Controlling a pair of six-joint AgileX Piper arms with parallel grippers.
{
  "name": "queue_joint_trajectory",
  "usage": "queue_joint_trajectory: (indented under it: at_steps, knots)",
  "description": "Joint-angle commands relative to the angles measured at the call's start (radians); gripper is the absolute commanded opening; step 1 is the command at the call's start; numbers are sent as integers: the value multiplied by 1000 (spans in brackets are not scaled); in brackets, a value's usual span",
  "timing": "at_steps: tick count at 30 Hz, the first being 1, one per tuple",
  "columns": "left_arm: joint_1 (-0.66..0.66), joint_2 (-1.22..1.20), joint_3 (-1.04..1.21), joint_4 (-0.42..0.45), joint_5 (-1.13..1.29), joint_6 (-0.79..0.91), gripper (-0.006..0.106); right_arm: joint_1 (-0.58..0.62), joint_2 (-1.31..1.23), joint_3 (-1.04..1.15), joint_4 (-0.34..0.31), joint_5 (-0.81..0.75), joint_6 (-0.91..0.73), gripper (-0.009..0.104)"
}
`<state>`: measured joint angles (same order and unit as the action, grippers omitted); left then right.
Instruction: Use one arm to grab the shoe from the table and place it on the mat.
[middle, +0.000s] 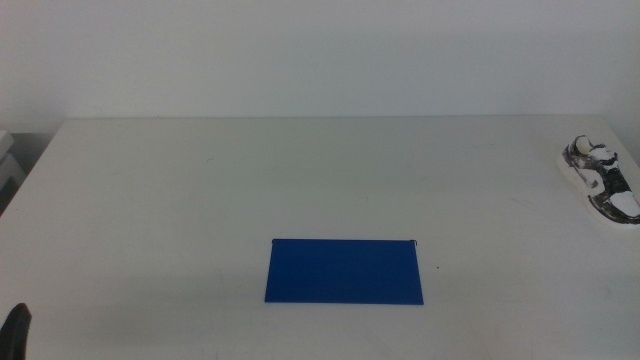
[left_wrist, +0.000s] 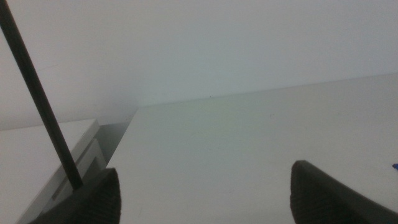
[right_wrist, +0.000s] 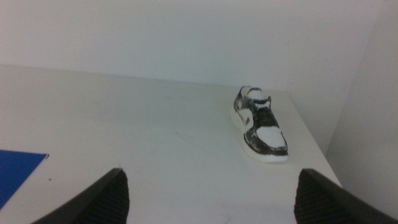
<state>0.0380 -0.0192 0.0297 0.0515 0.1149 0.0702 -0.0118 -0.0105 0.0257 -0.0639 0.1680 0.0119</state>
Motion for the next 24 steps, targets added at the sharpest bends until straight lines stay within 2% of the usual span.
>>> queue_joint_trajectory:
  at_steps: [1, 7, 16, 24]
  knots:
    - [-5, -7, 5, -9, -81, -6, 94, -3, -14, -69, -7, -39, -6, 92]
    - [-5, -7, 5, -9, -81, -6, 94, -3, 81, -277, -9, 178, -6, 92]
    - [-5, -7, 5, -9, -81, -6, 94, -3, 360, -600, 0, 493, -12, 92]
    - [-5, -7, 5, -9, -81, -6, 94, -3, 679, -888, 8, 635, 1, 92]
